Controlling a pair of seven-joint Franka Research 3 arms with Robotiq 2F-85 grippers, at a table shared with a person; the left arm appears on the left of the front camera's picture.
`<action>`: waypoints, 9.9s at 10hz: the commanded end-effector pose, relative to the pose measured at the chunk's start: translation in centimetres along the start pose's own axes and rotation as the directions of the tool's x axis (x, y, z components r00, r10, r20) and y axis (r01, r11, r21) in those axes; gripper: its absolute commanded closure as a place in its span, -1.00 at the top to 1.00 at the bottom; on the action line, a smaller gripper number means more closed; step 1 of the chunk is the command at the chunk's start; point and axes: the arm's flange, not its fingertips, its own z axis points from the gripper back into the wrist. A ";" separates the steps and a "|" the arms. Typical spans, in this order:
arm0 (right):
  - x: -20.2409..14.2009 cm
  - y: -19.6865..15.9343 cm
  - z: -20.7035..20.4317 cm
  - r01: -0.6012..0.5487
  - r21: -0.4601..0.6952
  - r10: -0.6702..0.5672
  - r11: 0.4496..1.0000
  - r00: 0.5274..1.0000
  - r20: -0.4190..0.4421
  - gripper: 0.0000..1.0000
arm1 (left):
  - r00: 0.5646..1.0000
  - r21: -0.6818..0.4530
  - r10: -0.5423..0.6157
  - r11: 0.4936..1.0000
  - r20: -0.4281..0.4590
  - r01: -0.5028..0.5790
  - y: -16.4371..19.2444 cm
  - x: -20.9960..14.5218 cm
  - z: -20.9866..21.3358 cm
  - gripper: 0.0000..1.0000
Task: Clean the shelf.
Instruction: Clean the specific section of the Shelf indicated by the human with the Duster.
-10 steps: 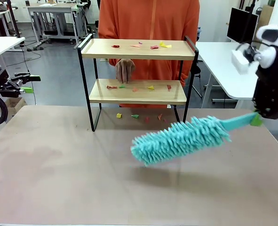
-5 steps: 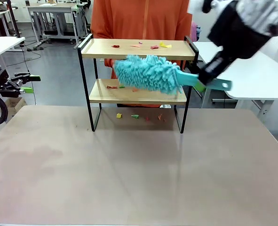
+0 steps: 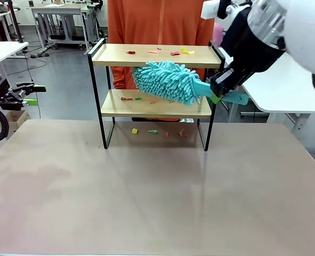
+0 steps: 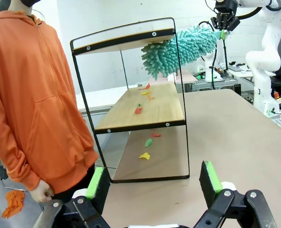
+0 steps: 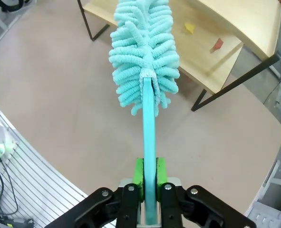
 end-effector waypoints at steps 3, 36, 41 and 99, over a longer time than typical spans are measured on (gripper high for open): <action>1.1 2.3 -1.7 0.037 -0.069 -0.036 0.997 0.999 0.020 -0.74 | 1.000 -0.009 0.001 1.000 -0.008 -0.001 -0.2 0.3 -0.2 1.00; 13.1 15.9 -23.6 0.611 -0.022 -0.602 0.791 0.784 0.150 -0.74 | 1.000 -0.009 0.001 1.000 -0.008 -0.001 -0.2 0.3 -0.2 1.00; 9.7 10.8 -19.4 0.667 -0.062 -0.663 0.742 0.745 0.081 -0.74 | 1.000 -0.009 0.001 1.000 -0.008 -0.001 -0.2 0.3 -0.2 1.00; -14.9 -8.0 1.8 -0.134 0.469 0.402 0.873 0.742 -0.536 -0.74 | 1.000 -0.009 0.001 1.000 -0.008 -0.001 -0.2 0.3 -0.2 1.00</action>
